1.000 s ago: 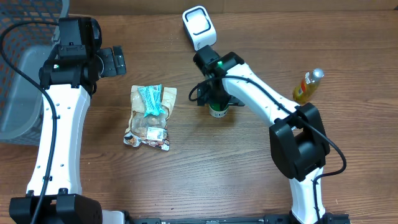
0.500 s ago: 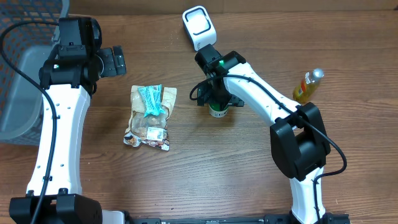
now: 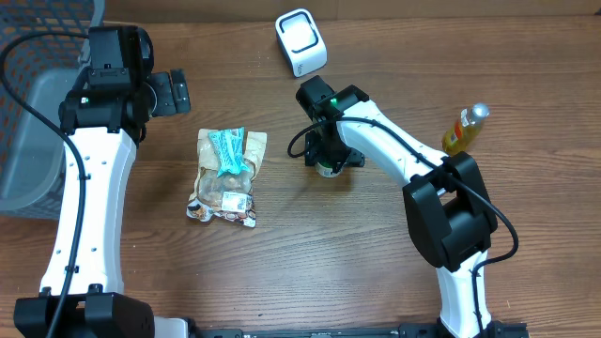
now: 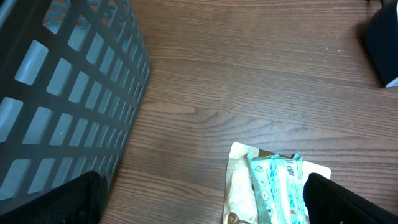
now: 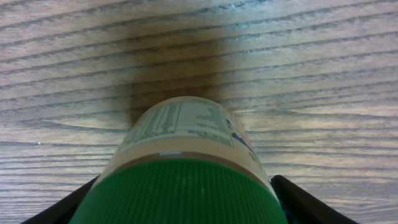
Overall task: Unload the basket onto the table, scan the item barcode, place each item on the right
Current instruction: 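Close the right gripper on the jar lid and lift the jar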
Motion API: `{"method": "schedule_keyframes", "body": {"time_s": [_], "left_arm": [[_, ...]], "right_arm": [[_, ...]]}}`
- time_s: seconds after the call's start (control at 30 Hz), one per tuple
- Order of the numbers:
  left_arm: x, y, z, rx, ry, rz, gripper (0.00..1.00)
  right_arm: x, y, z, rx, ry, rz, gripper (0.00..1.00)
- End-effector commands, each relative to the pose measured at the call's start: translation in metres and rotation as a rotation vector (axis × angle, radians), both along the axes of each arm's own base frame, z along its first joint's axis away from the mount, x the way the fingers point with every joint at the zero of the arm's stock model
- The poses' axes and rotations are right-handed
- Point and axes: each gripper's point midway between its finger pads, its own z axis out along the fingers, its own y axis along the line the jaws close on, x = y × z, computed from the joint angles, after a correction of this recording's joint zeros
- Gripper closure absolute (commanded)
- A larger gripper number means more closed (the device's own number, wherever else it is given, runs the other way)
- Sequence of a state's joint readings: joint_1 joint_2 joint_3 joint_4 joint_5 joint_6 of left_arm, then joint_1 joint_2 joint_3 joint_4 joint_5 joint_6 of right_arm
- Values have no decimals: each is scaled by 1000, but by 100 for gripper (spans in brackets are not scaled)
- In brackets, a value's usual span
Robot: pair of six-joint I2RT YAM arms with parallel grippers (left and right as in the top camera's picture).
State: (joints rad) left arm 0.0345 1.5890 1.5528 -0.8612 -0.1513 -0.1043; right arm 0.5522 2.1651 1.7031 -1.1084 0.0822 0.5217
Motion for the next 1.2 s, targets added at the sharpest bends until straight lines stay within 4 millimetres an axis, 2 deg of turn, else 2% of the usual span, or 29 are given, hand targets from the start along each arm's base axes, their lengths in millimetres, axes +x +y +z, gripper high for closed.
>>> {"method": "schedule_keyframes", "body": {"time_s": [0.0, 0.1, 0.33, 0.4, 0.47, 0.53, 0.6, 0.87, 1.17], "left_arm": [[1, 0, 3, 9, -5, -5, 0], [1, 0, 3, 9, -5, -5, 0], [1, 0, 3, 9, -5, -5, 1], [1, 0, 3, 9, -5, -5, 0], [1, 0, 3, 9, -5, -5, 0], [1, 0, 3, 9, -5, -5, 0], [1, 0, 3, 9, -5, -5, 0], [1, 0, 3, 9, -5, -5, 0], [1, 0, 3, 9, -5, -5, 0]], "right_arm": [[1, -1, -3, -13, -7, 2, 28], [1, -2, -3, -20, -10, 9, 40], [-1, 0, -3, -32, 0, 144, 42], [-2, -1, -3, -37, 4, 172, 41], [-2, -1, -3, -37, 4, 171, 34], [-2, -1, -3, -36, 3, 165, 19], [-1, -1, -3, -32, 1, 128, 16], [2, 1, -3, -20, -15, 76, 16], [0, 0, -8, -21, -10, 47, 24]]}}
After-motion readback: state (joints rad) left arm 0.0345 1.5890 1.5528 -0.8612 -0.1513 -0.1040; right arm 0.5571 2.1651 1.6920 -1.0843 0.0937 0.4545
